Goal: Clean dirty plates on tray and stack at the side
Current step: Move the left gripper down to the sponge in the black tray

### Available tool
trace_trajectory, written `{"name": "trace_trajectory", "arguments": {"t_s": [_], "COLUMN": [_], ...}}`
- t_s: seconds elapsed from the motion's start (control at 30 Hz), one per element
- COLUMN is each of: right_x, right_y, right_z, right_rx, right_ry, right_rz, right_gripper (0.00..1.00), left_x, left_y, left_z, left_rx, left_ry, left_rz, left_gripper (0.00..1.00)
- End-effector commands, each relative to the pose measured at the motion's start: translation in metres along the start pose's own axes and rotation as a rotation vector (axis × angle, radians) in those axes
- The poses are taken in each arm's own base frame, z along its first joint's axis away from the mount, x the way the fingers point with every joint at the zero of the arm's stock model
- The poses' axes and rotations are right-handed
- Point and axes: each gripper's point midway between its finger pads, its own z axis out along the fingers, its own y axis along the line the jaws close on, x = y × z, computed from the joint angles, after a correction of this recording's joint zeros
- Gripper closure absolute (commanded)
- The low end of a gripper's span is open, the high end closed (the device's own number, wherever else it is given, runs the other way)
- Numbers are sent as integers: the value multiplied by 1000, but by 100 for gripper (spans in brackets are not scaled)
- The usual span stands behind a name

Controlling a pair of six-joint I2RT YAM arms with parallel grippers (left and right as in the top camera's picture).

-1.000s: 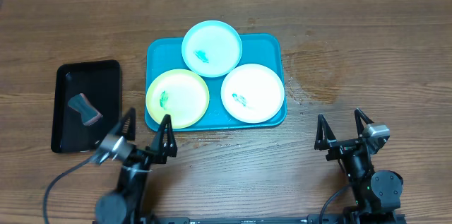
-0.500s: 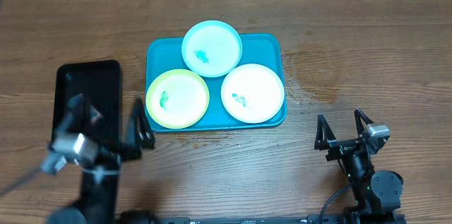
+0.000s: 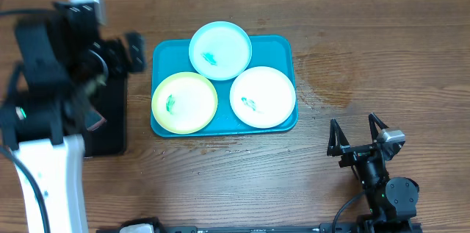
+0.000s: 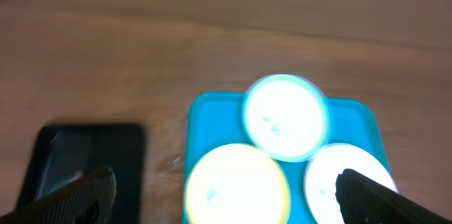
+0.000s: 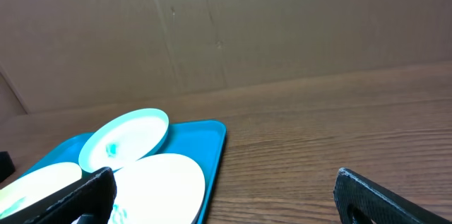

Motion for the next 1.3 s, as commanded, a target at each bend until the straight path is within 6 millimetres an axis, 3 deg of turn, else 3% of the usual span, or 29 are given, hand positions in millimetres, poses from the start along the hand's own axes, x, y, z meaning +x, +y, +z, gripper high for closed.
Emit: {"name": "trace_trajectory", "arguments": {"t_s": [0.0, 0.07, 0.2, 0.37, 0.7, 0.9, 1.13, 1.27], "right_x": [2, 2, 2, 2, 2, 2, 2, 2], "right_y": [-3, -3, -3, -3, -3, -3, -3, -3], "right_z": [0, 0, 0, 0, 0, 0, 0, 0], "right_rx": [10, 10, 10, 10, 10, 10, 10, 10], "right_ry": [-3, -3, -3, -3, -3, -3, -3, -3], "right_rz": [-7, -7, -7, -7, -7, -7, -7, -7], "right_gripper": [0, 0, 0, 0, 0, 0, 0, 0], "left_x": [-11, 0, 46, 88, 174, 194, 217, 241], "left_y": [51, 69, 113, 155, 206, 196, 202, 204], "left_z": [15, 31, 59, 90, 129, 159, 180, 190], "left_rx": [-162, -204, -336, -418, -433, -244, -235, -243], "left_ry": [14, 82, 292, 459, 786, 845, 822, 821], "left_rz": [-184, -213, -312, -484, -672, -644, -609, -594], "left_gripper": [0, 1, 0, 0, 0, 1, 1, 1]}}
